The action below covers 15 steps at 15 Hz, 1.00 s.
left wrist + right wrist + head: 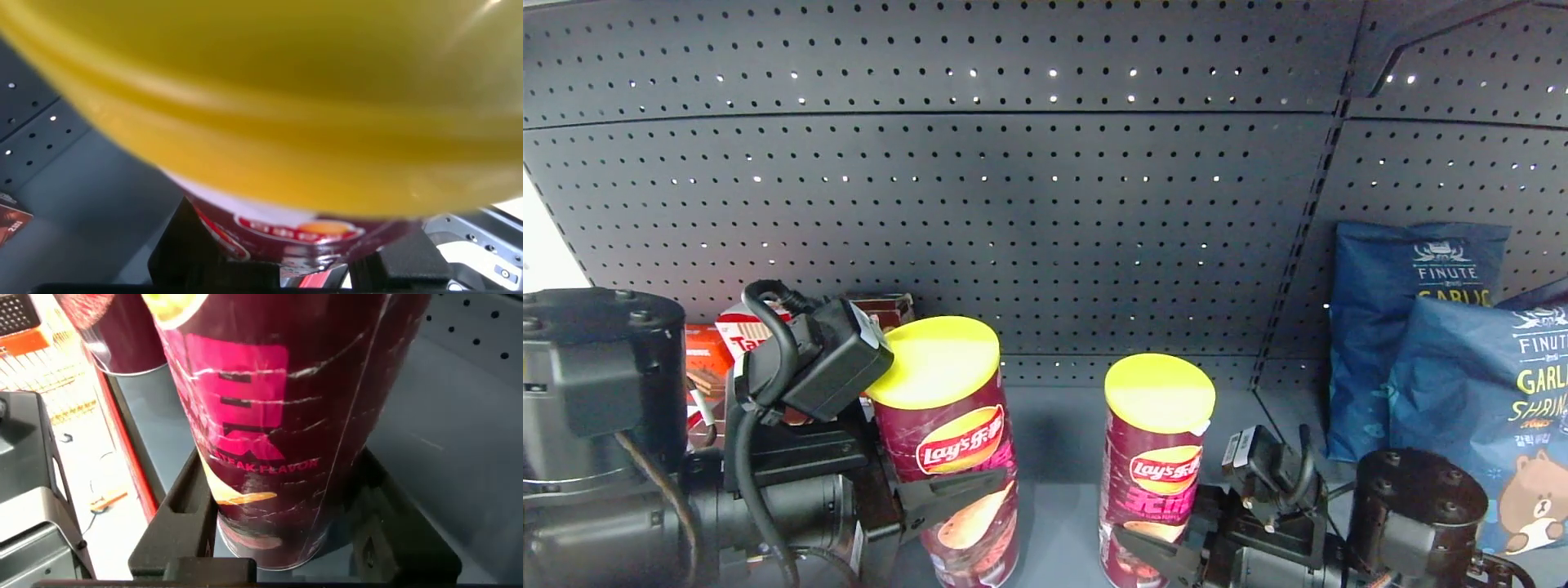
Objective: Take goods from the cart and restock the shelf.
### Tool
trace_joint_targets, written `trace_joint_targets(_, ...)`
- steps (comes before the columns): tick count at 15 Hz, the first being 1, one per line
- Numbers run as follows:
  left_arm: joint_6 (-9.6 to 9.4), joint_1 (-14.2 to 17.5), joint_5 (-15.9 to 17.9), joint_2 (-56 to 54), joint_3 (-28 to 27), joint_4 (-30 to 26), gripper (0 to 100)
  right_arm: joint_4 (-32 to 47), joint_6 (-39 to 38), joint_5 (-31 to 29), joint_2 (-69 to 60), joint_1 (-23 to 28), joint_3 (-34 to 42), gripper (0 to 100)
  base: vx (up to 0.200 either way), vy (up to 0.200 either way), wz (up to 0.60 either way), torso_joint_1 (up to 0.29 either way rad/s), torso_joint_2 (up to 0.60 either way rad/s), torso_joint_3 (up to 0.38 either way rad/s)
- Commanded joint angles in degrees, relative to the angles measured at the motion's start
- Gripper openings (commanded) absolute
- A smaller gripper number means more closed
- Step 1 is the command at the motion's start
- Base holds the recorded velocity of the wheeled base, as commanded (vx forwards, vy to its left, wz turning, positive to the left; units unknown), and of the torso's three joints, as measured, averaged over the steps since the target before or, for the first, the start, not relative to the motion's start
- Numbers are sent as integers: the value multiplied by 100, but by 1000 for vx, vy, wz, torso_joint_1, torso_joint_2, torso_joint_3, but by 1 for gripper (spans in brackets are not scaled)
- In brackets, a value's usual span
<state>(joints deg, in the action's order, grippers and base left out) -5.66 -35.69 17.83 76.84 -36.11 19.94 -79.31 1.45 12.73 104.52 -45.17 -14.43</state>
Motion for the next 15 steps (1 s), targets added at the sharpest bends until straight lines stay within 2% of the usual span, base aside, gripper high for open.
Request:
trace_joint_targets(1,3,1,1,15,-1,10,0,21,4,2,121,-10,11,100,0,0,0,0,0,0)
trace_joint_targets(10,3,1,1,-2,16,10,0,-84,13,-7,-72,8,230,100,0,0,0,0,0,0)
trace_joint_targets(13,3,1,1,-28,51,10,0,-287,48,-77,-661,-1,723,100,0,0,0,0,0,0)
trace_joint_targets(15,3,1,1,-37,60,10,0,-295,40,-288,-1514,87,1250,100,0,0,0,0,0,0)
